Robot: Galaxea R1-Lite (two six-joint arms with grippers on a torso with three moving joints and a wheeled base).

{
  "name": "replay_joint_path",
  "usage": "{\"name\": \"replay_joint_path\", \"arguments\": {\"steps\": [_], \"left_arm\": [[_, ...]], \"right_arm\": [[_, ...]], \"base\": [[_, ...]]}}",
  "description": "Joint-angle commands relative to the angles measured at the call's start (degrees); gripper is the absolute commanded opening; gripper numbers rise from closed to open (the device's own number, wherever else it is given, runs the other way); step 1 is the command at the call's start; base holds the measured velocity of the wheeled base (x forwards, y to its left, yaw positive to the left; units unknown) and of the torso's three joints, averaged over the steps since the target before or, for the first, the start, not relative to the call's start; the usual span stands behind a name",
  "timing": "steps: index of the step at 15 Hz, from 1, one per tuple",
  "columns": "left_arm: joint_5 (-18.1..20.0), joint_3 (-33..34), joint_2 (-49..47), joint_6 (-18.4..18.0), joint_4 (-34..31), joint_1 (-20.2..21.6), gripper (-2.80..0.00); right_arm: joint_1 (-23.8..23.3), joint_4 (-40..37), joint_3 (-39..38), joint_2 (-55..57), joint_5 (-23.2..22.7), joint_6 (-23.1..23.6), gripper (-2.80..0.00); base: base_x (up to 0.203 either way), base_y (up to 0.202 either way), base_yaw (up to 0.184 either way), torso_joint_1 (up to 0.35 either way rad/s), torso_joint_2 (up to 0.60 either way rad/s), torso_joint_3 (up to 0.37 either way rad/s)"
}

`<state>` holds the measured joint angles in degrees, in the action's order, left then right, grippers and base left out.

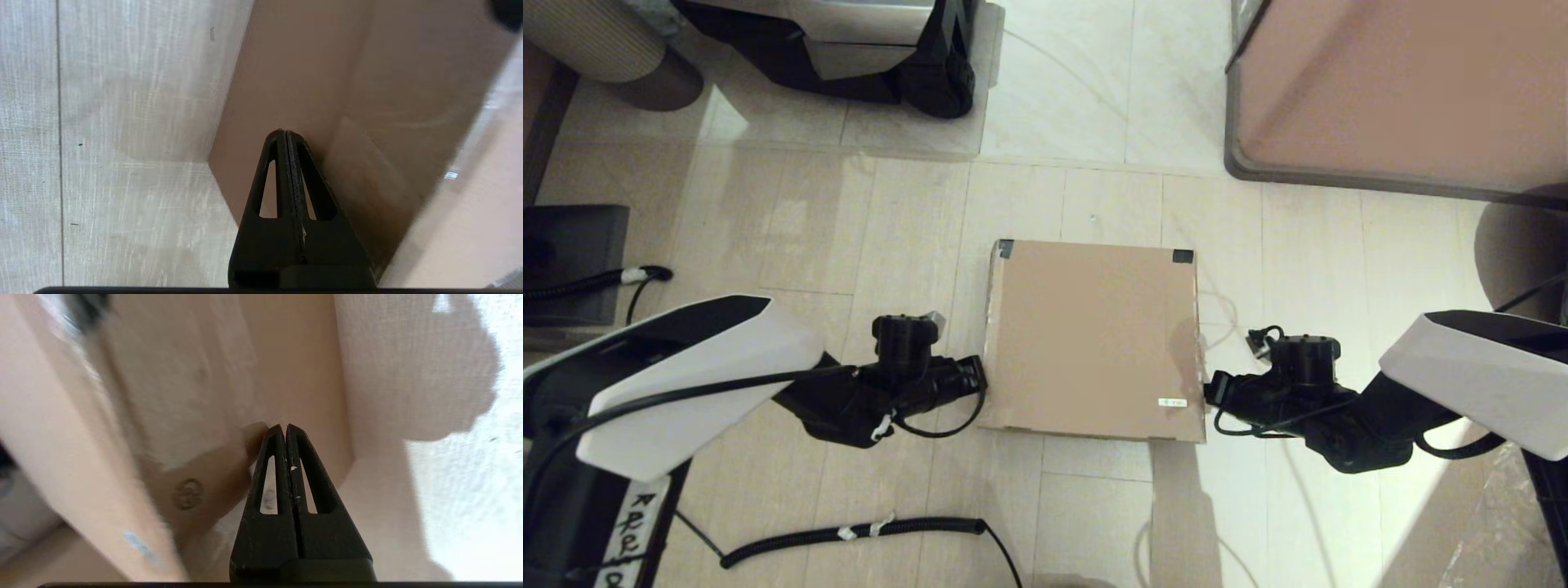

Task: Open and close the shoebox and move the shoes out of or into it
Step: Open the shoe box

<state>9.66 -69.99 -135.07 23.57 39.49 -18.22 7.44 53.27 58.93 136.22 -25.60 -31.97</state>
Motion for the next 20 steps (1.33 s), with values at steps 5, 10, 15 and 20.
{"name": "replay_joint_path", "arguments": {"steps": [5,10,15,20], "left_arm": [[0.01,0.29,3.98,2.97,-1.52,-1.44,-2.8],[-0.51,2.26,7.98,3.0,-1.72,-1.65,-2.8],[-0.79,2.69,12.3,6.36,-4.02,-1.82,-2.8],[-1.49,2.08,15.69,6.58,-6.04,-1.82,-2.8]], "right_arm": [[-0.13,0.37,-3.6,-5.28,-5.54,-8.59,-2.8],[-0.67,0.43,-6.99,-9.34,-9.26,-15.28,-2.8],[-1.46,0.45,-9.24,-12.4,-12.45,-21.49,-2.8],[-1.49,0.52,-7.94,-17.99,-13.02,-31.32,-2.8]], "base": [[0.0,0.0,0.0,0.0,0.0,0.0],[0.0,0.0,0.0,0.0,0.0,0.0],[0.0,0.0,0.0,0.0,0.0,0.0],[0.0,0.0,0.0,0.0,0.0,0.0]]}}
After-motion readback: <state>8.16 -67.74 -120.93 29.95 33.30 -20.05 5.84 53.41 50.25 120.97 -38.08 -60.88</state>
